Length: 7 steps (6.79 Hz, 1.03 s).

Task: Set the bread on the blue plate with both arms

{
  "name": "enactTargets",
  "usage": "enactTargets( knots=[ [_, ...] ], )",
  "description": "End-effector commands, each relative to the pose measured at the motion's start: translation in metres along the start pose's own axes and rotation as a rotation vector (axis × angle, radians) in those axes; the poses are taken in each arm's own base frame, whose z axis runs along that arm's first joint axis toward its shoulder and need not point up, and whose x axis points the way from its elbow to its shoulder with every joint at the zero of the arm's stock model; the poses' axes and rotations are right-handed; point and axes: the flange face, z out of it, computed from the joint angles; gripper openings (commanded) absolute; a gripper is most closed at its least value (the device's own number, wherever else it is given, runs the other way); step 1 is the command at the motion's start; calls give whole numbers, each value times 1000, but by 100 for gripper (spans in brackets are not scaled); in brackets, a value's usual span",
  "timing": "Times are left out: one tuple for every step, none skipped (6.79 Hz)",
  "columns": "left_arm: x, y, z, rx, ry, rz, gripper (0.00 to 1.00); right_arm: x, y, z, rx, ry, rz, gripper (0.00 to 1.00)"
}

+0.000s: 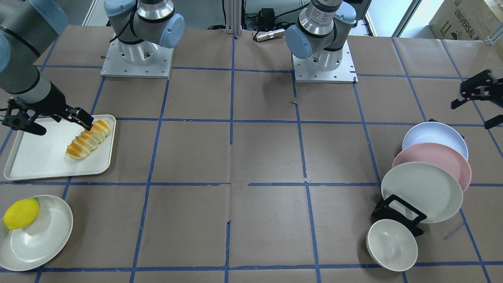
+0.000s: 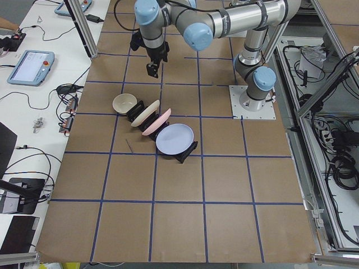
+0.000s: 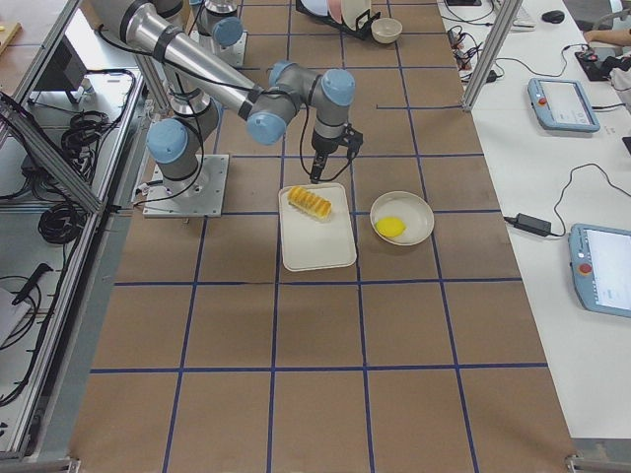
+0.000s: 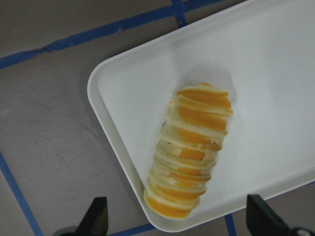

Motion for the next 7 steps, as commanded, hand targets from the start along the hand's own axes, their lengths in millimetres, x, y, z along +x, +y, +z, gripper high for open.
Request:
enactTargets(
  knots=[
    [-117, 97, 13, 34, 33, -10, 100, 2, 12, 45, 101, 18, 21, 99],
    [-164, 95, 34, 32, 59, -17, 100, 3, 5, 57, 97, 19, 19, 99],
    [-204, 87, 67, 27, 104, -13, 100, 3, -1, 63, 121, 23, 16, 99],
    [-219, 72, 97, 21, 147, 3, 100, 3, -2, 67, 114, 22, 16, 98],
    [-219, 37, 129, 1, 184, 36, 100, 3, -4, 68, 124, 23, 15, 97],
    [-223, 27, 151, -9, 213, 37, 100, 3, -6, 78, 115, 27, 15, 95],
    [-226, 25, 168, -16, 240, 32, 100, 4, -4, 89, 136, 47, 17, 95]
  ],
)
